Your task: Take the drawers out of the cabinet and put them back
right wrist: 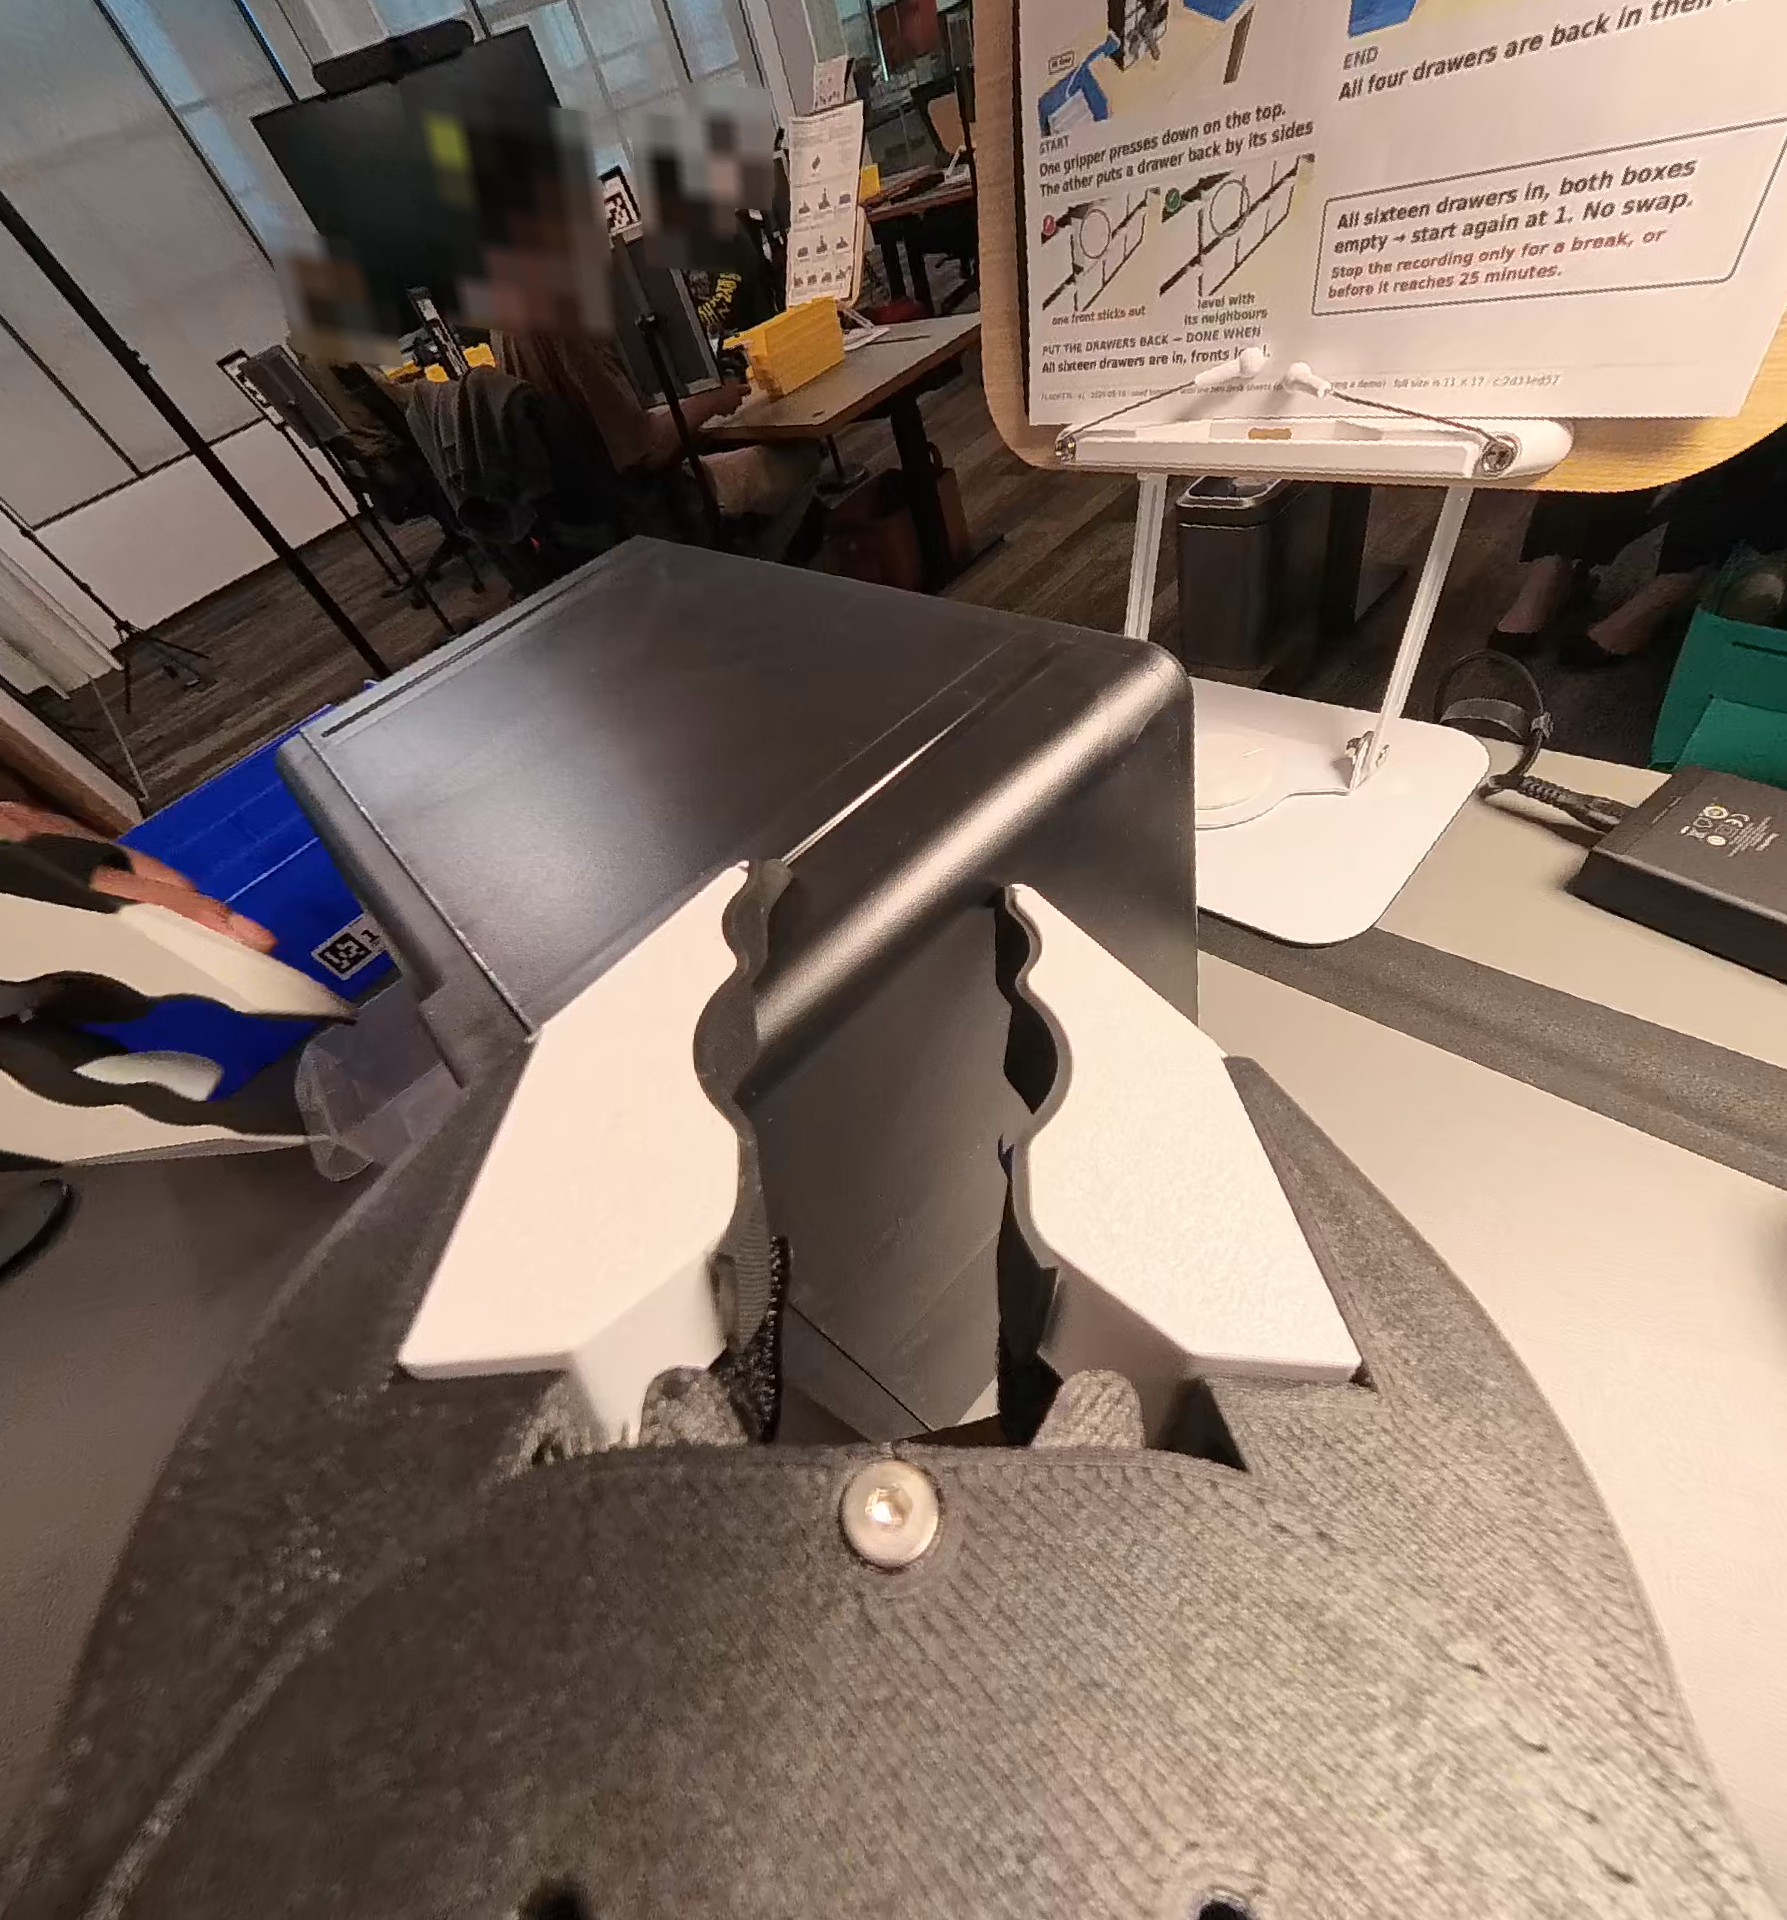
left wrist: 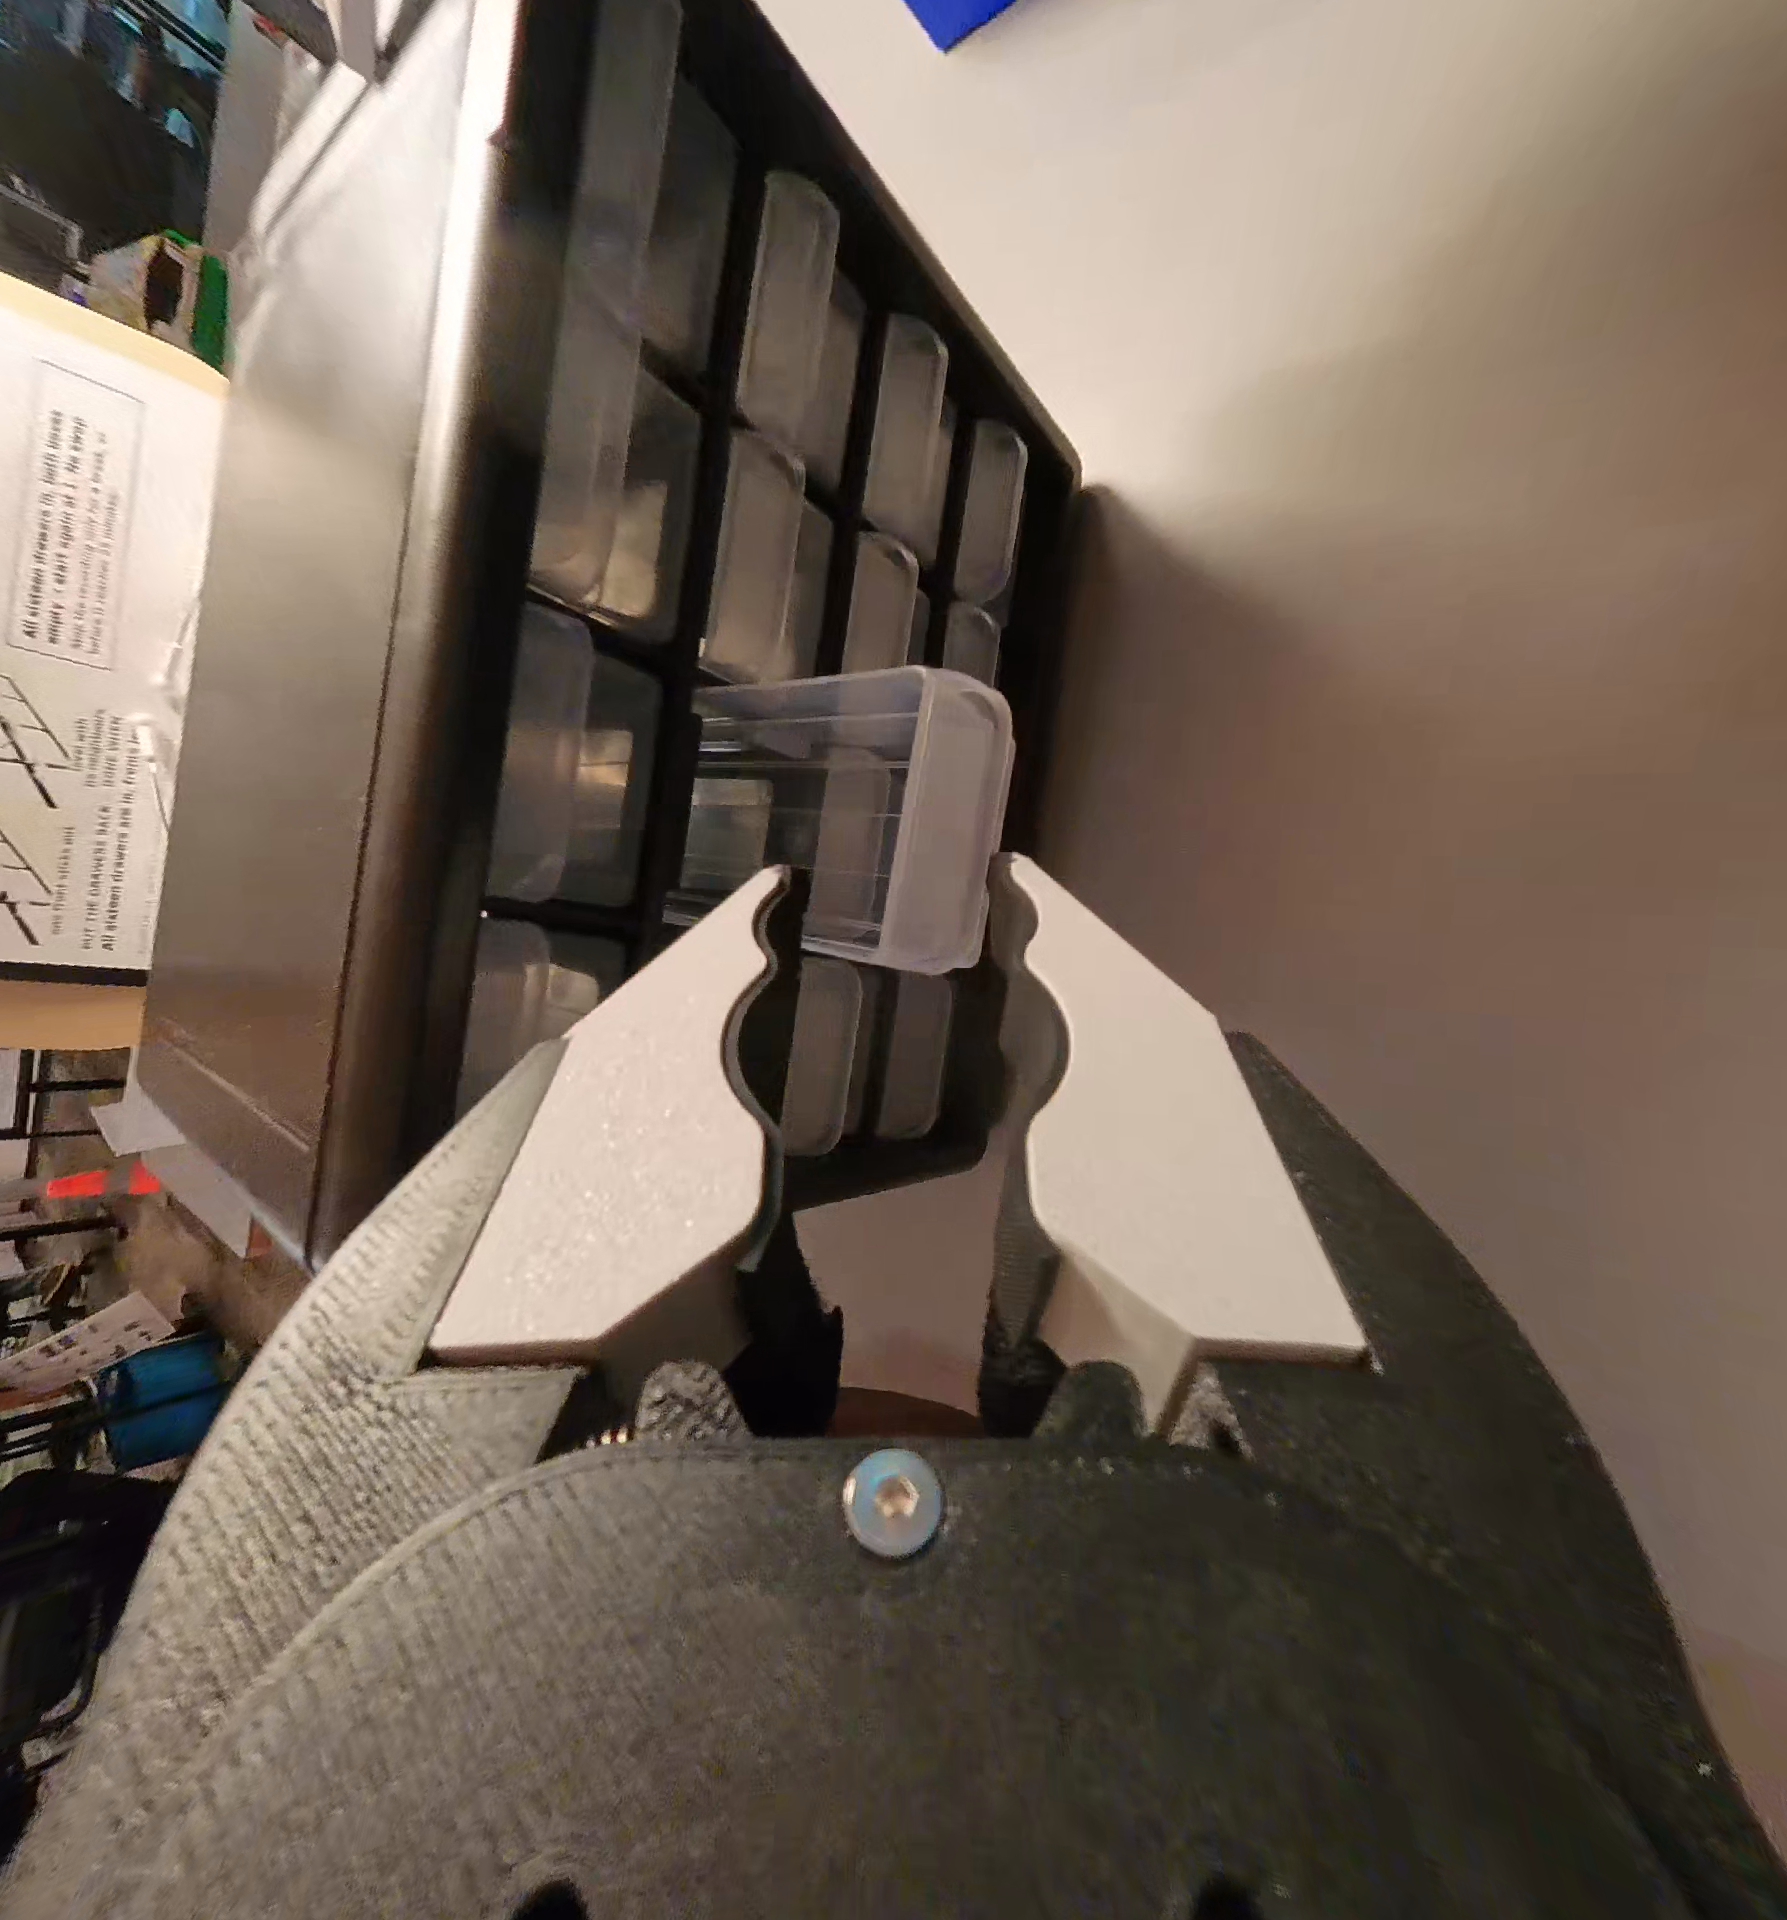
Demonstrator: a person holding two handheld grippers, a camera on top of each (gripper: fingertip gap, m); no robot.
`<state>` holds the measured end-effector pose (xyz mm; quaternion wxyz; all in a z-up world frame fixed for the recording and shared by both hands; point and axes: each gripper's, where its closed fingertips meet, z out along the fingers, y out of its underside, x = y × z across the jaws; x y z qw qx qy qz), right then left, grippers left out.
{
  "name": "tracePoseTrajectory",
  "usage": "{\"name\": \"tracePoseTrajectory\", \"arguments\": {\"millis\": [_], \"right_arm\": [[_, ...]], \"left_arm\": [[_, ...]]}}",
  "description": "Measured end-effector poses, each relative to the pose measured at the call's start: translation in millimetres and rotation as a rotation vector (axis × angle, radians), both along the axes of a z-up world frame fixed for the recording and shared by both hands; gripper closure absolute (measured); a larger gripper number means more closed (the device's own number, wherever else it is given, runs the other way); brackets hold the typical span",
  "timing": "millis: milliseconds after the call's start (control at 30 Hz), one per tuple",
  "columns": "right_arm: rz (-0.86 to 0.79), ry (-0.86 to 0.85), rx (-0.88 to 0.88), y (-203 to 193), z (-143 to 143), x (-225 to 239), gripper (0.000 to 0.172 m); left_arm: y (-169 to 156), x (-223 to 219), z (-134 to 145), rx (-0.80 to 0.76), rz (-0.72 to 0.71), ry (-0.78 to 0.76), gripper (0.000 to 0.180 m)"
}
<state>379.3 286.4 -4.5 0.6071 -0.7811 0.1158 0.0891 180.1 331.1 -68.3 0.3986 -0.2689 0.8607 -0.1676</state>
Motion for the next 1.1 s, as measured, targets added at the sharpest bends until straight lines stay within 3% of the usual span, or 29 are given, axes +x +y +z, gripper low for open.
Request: {"name": "tracePoseTrajectory", "arguments": {"millis": [133,233,467,700,867,967,1100], "right_arm": [[0.001,0.001,0.0,0.2,0.0,0.3,0.126],[-0.002,-0.001,0.0,0.2,0.1,0.1,0.126],[-0.005,-0.002,0.0,-0.3,0.0,-0.2,0.126],[-0.001,-0.002,0.0,-0.2,0.0,-0.3,0.126],[0.002,-0.003,0.0,-0.4,0.0,-0.6,0.125],[0.004,-0.004,-0.001,-0.3,0.2,-0.5,0.125],[0.003,-0.003,0.001,-0.2,0.2,-0.3,0.125]], "left_arm": [[-15.9,-14.2,5.3,-0.078,-0.056,0.0,0.155],[-26.7,-23.1,-7.4,-0.11,-0.105,0.07,0.164],[-7.2,14.1,-18.6,-0.091,0.008,0.037,0.169],[6.8,46.3,-28.0,-0.117,0.104,-0.003,0.162],[1.7,20.7,-20.4,-0.167,0.076,-0.003,0.148],[22.9,-12.5,-5.1,-0.16,0.109,-0.018,0.14],[95.3,-64.7,10.4,-0.087,0.273,-0.008,0.133]]}}
